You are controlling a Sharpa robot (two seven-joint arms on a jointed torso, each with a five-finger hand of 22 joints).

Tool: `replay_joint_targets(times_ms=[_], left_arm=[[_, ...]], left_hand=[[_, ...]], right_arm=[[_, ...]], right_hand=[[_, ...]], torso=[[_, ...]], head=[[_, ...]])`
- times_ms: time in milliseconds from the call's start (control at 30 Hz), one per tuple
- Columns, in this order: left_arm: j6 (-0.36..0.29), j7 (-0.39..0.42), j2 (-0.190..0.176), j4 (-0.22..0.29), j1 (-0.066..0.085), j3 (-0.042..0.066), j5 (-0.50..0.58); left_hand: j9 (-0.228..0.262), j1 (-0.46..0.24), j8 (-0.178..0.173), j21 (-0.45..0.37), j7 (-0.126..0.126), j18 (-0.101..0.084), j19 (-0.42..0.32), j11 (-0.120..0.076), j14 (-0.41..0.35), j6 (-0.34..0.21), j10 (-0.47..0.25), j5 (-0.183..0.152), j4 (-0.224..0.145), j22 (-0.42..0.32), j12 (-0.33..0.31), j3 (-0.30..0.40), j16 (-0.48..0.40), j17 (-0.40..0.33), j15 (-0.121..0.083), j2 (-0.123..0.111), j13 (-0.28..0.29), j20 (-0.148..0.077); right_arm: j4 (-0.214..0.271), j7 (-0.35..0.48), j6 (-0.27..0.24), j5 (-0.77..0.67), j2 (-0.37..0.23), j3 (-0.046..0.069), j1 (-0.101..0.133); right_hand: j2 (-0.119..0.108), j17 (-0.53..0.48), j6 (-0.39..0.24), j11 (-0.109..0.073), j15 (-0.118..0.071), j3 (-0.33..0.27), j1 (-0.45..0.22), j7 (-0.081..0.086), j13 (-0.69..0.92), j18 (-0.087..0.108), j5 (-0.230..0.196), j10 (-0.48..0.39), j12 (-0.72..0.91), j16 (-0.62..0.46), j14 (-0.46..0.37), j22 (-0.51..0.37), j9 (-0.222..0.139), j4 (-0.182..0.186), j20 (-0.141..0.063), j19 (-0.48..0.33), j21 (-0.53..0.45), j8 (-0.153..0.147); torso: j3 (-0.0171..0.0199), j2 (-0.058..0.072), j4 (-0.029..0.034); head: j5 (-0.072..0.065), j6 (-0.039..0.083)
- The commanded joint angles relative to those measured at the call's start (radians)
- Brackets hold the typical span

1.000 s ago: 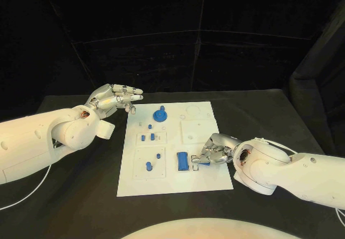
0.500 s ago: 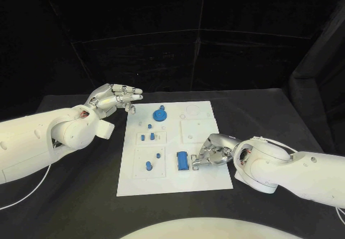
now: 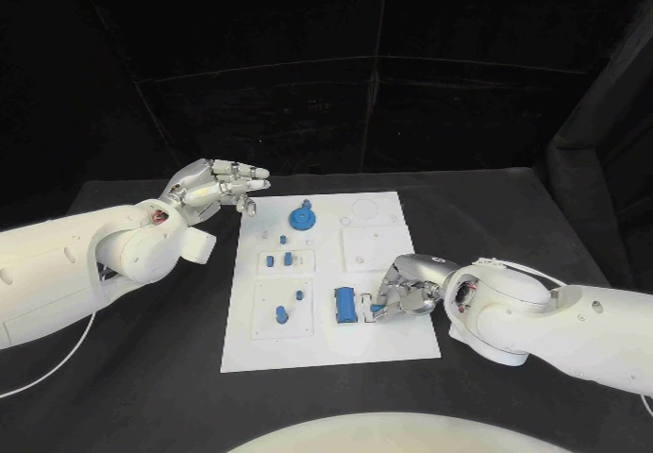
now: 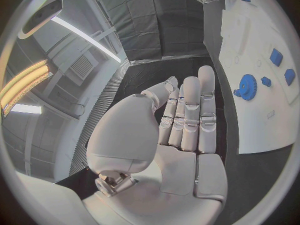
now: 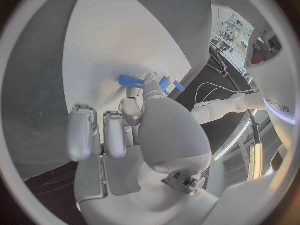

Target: Assemble the parts on the task board

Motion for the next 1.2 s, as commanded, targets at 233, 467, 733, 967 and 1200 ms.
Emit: replay_joint_targets(times_ms=[233, 467, 733, 967, 1200], left_arm=[[0.009, 0.002, -0.001, 0.002, 0.001, 0.001, 0.003], [0.010, 0.000, -0.001, 0.002, 0.001, 0.001, 0.003], [0.010, 0.000, -0.001, 0.002, 0.001, 0.001, 0.003], [0.010, 0.000, -0.001, 0.002, 0.001, 0.001, 0.003], [0.011, 0.000, 0.000, 0.001, 0.001, 0.001, 0.003]], left_hand=[[-0.001, 0.000, 0.004, -0.003, 0.005, 0.014, -0.005, 0.000, -0.007, -0.002, -0.007, 0.001, 0.001, -0.002, 0.005, -0.007, -0.001, -0.002, -0.001, 0.006, -0.002, 0.000], [-0.001, 0.002, 0.004, -0.003, 0.005, 0.014, -0.005, 0.000, -0.007, -0.002, -0.007, 0.001, 0.000, -0.002, 0.005, -0.007, -0.001, -0.002, -0.001, 0.007, -0.002, 0.000], [-0.001, 0.002, 0.004, -0.003, 0.005, 0.014, -0.005, 0.000, -0.007, -0.002, -0.007, 0.001, 0.000, -0.002, 0.005, -0.007, -0.001, -0.002, -0.001, 0.007, -0.002, 0.000], [-0.001, 0.002, 0.004, -0.003, 0.005, 0.014, -0.005, 0.000, -0.007, -0.002, -0.007, 0.001, 0.000, -0.002, 0.005, -0.007, -0.001, -0.002, -0.001, 0.007, -0.002, 0.000], [-0.001, 0.004, 0.005, -0.004, 0.005, 0.014, -0.005, 0.000, -0.008, -0.002, -0.008, 0.001, -0.001, -0.002, 0.006, -0.006, 0.000, -0.003, -0.001, 0.008, -0.002, 0.000]], right_arm=[[-0.006, 0.014, 0.031, -0.080, -0.005, -0.001, 0.001], [-0.007, 0.023, 0.041, -0.080, -0.007, -0.001, 0.001], [-0.008, 0.024, 0.046, -0.078, -0.005, -0.001, 0.001], [-0.009, 0.023, 0.021, -0.082, -0.003, -0.001, 0.001], [0.002, 0.025, -0.016, -0.032, -0.009, -0.001, 0.001]], right_hand=[[0.019, 0.108, 0.000, 0.001, 0.008, 0.007, 0.034, 0.007, -0.003, -0.011, 0.010, -0.007, -0.007, -0.003, 0.074, 0.002, -0.010, -0.024, 0.010, 0.001, -0.005, -0.009], [0.040, 0.111, 0.005, 0.001, 0.008, 0.018, 0.054, 0.008, -0.002, -0.012, 0.009, -0.006, -0.005, -0.002, 0.074, 0.005, -0.016, -0.039, 0.010, 0.002, -0.003, -0.012], [0.109, 0.115, 0.034, -0.009, 0.001, 0.086, 0.121, -0.003, -0.003, -0.013, -0.030, -0.005, -0.006, 0.001, 0.075, 0.012, -0.025, -0.082, 0.005, 0.005, 0.001, -0.011], [0.163, 0.124, 0.063, -0.023, -0.011, 0.157, 0.143, -0.020, 0.004, -0.015, -0.032, 0.004, 0.005, 0.007, 0.077, 0.023, -0.028, -0.101, -0.006, 0.009, 0.008, -0.003], [0.133, 0.127, 0.069, -0.024, -0.012, 0.170, 0.099, -0.021, 0.005, -0.016, -0.029, 0.008, 0.006, 0.008, 0.078, 0.025, -0.033, -0.091, -0.009, 0.011, 0.009, -0.004]], torso=[[0.0001, 0.000, -0.0004], [0.0001, 0.000, 0.0002], [0.0000, 0.000, 0.0004], [-0.0003, -0.001, 0.0004], [0.0003, 0.000, 0.0000]], head=[[0.001, -0.001], [0.000, -0.002], [0.000, -0.003], [0.000, -0.003], [0.000, -0.002]])
